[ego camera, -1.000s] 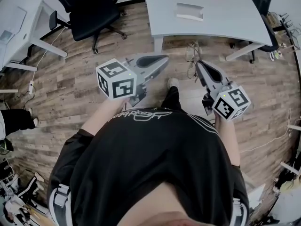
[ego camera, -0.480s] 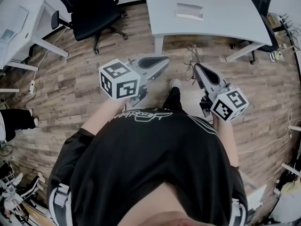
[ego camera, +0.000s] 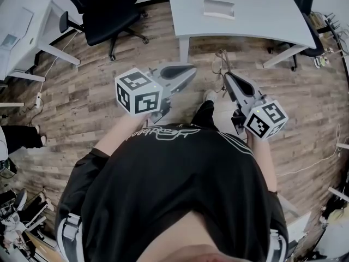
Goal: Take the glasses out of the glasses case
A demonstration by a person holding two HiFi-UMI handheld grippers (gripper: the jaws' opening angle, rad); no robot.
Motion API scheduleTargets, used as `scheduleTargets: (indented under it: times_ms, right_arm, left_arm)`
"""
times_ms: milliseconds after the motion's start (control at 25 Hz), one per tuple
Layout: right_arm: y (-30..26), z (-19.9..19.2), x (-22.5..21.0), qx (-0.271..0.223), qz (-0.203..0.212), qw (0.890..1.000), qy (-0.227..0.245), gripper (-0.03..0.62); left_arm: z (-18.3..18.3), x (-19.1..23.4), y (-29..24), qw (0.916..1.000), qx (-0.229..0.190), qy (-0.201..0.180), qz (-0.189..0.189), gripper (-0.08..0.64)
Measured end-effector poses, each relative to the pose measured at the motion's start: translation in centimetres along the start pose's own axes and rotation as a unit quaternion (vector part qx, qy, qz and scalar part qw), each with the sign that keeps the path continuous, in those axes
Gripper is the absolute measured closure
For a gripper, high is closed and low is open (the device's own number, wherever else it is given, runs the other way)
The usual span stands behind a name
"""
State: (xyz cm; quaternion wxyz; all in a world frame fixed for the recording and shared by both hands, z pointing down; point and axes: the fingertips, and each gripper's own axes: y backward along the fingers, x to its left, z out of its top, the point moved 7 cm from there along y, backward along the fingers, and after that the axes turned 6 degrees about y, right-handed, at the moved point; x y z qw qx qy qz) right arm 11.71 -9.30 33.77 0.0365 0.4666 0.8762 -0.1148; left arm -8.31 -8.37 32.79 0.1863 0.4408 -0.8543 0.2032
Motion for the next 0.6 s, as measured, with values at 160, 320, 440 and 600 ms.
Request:
scheduleTargets:
  times_ms: [160,320,440,600]
  right_arm:
    - [0.4,-0.2,0.3,0.001,0.003,1.000,0.000,0.581]
    - [0.7,-0.7,0.3,0.006,0.006,1.000,-0.005,0.581]
    - [0.5,-0.8,0.7,0.008,0.012,1.000,-0.006,0.581]
    - [0.6,-0.8,1.0,0.009,0.014,1.000,-0.003,0.581]
  left_arm:
    - [0.1,-0.5,0.1,1.0000,-0.003,-0.008,0.001,0.552]
    - [0.2,-0.8,0.1,0.9999,-0.004,-0.012,0.006,0.552]
    - [0.2,-1.0,0.3,0.9999,-0.005,-0.013,0.007,0.552]
    - [0.1,-1.2,0.5,0.9999,-0.007,-0.014,0.006,0.552]
